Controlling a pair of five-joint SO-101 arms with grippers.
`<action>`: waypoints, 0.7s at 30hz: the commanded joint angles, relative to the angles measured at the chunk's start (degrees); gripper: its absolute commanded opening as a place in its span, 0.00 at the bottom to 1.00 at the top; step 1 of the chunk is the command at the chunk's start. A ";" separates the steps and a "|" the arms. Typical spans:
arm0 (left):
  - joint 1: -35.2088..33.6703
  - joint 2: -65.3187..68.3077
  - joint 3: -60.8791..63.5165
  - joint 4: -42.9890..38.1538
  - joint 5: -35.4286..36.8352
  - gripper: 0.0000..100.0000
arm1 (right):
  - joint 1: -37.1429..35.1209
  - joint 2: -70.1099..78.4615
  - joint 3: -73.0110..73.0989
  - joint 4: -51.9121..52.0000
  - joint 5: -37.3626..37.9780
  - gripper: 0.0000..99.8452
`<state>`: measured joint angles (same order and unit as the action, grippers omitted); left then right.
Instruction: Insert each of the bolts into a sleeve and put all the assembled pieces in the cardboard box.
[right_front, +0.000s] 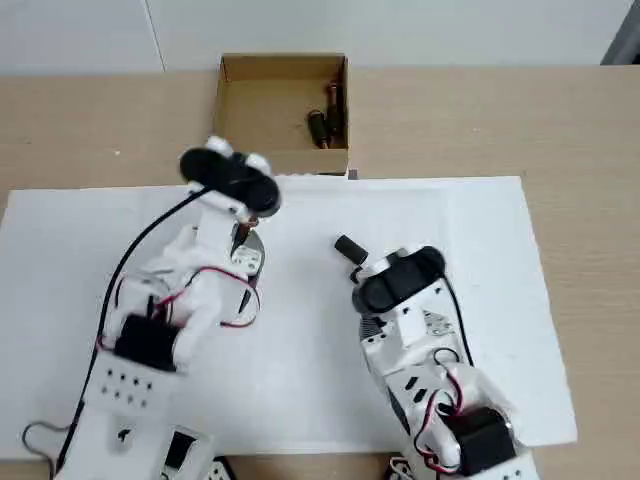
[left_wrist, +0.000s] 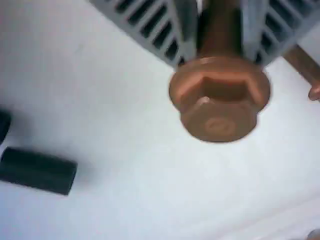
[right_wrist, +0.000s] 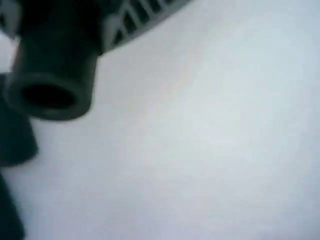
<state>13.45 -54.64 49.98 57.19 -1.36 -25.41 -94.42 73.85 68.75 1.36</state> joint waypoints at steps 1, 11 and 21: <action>0.09 -7.12 4.26 -4.66 4.57 0.00 | -2.68 -0.31 1.05 -5.41 0.70 0.00; 0.44 -20.92 16.04 -12.75 21.27 0.00 | -8.04 -0.31 5.63 -11.74 0.70 0.00; 0.44 -33.23 24.92 -13.63 36.22 0.00 | -11.21 -0.31 8.62 -17.98 7.82 0.00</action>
<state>13.45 -84.09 74.33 45.32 31.25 -36.04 -94.42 82.29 54.07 6.64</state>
